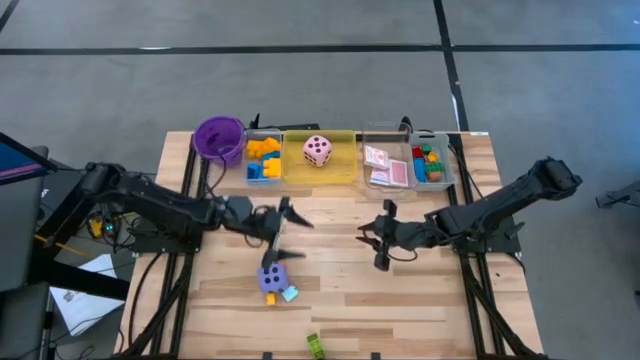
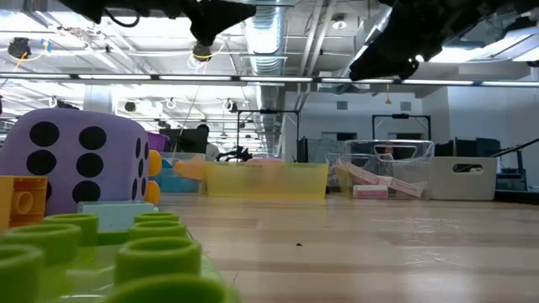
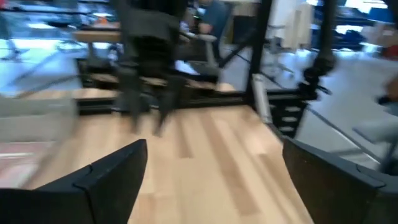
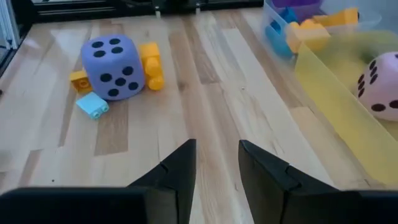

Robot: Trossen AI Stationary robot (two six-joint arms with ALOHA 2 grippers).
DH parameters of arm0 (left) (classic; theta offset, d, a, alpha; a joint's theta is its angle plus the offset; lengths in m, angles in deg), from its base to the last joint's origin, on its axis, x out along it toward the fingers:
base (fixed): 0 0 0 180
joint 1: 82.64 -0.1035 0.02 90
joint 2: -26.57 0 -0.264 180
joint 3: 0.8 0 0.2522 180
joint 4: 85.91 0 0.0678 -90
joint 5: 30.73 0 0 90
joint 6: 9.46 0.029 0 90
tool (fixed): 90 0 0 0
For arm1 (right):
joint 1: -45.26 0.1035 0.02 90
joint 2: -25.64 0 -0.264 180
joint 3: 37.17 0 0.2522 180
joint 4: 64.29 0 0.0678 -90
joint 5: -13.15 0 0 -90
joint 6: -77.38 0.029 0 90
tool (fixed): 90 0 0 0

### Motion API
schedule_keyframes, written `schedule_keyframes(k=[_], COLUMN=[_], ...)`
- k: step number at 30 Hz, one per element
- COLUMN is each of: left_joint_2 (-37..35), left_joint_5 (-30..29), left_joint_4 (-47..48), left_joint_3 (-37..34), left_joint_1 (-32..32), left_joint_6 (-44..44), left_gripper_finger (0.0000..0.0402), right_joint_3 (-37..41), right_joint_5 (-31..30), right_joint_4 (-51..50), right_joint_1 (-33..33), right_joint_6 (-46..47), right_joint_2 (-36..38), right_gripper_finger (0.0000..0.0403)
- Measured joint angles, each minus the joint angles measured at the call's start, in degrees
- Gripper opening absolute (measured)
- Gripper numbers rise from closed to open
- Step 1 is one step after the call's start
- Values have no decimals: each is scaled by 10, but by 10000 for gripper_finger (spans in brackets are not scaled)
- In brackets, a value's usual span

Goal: Pick & Place Toys
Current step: Put the small green game piece into the gray bin

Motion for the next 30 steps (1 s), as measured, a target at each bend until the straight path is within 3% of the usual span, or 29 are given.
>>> schedule_keyframes(k=[6,13,19,30], left_joint_2=[80,190,260,374], left_joint_5=[2,53,75,76], left_joint_4=[-20,31,85,89], left_joint_3=[30,109,162,224], left_joint_1=[82,141,178,228], left_joint_6=[-3,12,58,143], left_gripper_finger=[383,378,377,379], right_joint_3=[0,0,0,0], right_joint_5=[-38,-103,-108,-111], right_joint_4=[23,36,37,45], right_joint_1=[28,56,69,70], right_joint_6=[21,107,167,253], right_joint_2=[0,0,0,0], right_gripper_finger=[114,114,114,114])
